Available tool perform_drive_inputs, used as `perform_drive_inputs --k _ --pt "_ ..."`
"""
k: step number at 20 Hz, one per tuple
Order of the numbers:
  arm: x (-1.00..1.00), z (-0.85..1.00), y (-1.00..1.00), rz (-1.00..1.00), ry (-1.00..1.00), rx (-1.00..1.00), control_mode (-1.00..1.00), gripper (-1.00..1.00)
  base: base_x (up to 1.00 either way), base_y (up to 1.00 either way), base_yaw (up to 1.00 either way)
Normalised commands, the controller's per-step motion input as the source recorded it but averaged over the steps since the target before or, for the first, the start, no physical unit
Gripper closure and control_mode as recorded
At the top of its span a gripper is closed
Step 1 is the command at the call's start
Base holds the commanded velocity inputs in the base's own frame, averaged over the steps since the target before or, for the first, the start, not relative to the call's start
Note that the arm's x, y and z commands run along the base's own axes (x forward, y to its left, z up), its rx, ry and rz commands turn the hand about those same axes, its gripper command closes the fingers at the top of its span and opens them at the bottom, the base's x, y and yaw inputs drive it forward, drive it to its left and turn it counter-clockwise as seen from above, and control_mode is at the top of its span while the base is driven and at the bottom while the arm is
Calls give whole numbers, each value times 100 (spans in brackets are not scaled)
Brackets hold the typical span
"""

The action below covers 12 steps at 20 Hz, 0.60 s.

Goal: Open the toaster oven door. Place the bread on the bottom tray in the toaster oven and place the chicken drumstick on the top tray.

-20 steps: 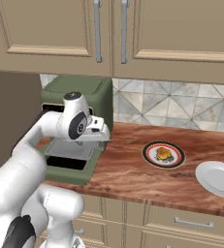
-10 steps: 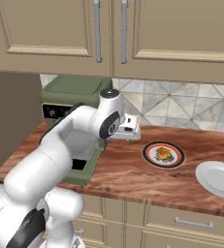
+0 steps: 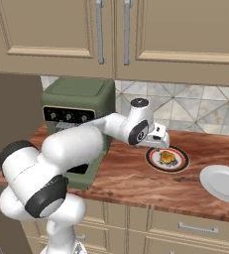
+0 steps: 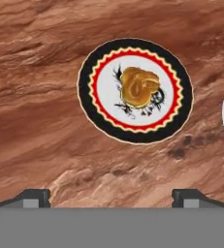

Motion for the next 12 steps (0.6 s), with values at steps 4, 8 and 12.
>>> perform_drive_inputs --k 4,8,12 --pt "30 -51 -55 -30 4 -3 -100 -100 0 0 0" --pt "37 -32 -16 -17 8 3 -100 -100 0 0 0" --pt "41 -36 -6 0 2 10 -100 -100 0 0 0"
